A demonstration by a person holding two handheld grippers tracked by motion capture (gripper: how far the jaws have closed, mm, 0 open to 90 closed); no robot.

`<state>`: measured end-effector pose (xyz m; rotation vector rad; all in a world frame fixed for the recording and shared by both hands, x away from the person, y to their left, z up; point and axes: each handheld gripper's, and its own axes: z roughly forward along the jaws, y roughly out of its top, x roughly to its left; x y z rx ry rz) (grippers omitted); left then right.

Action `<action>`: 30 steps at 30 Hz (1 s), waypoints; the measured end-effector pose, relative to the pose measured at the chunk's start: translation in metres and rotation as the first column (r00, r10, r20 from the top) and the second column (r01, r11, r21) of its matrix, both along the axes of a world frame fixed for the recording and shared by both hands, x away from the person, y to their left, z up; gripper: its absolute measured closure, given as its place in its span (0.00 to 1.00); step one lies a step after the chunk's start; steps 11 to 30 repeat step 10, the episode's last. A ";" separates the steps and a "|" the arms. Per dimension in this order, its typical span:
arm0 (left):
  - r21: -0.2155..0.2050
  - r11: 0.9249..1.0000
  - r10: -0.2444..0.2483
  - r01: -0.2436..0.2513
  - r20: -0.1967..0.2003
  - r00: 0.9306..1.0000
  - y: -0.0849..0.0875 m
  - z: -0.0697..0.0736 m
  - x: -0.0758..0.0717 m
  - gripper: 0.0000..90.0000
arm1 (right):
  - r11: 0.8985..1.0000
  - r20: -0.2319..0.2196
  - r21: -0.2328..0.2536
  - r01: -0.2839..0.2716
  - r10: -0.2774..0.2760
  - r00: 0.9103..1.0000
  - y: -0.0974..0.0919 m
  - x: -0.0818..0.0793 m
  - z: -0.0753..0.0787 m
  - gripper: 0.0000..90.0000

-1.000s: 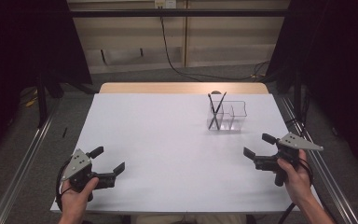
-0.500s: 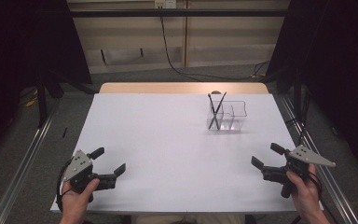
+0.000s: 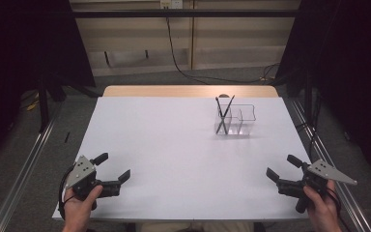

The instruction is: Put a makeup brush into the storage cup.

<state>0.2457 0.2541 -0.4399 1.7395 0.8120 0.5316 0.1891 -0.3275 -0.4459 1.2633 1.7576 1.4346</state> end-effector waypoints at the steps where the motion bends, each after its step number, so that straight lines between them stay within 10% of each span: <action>1: 0.000 1.000 -0.003 0.003 -0.002 1.000 0.000 0.000 0.000 0.03 | 1.000 0.009 0.000 0.006 -0.006 1.000 0.000 0.001 0.000 0.03; 30: -0.009 1.000 0.005 -0.005 0.001 1.000 0.002 0.000 0.000 0.03 | 1.000 0.018 -0.007 -0.004 0.004 1.000 0.001 0.005 0.001 0.02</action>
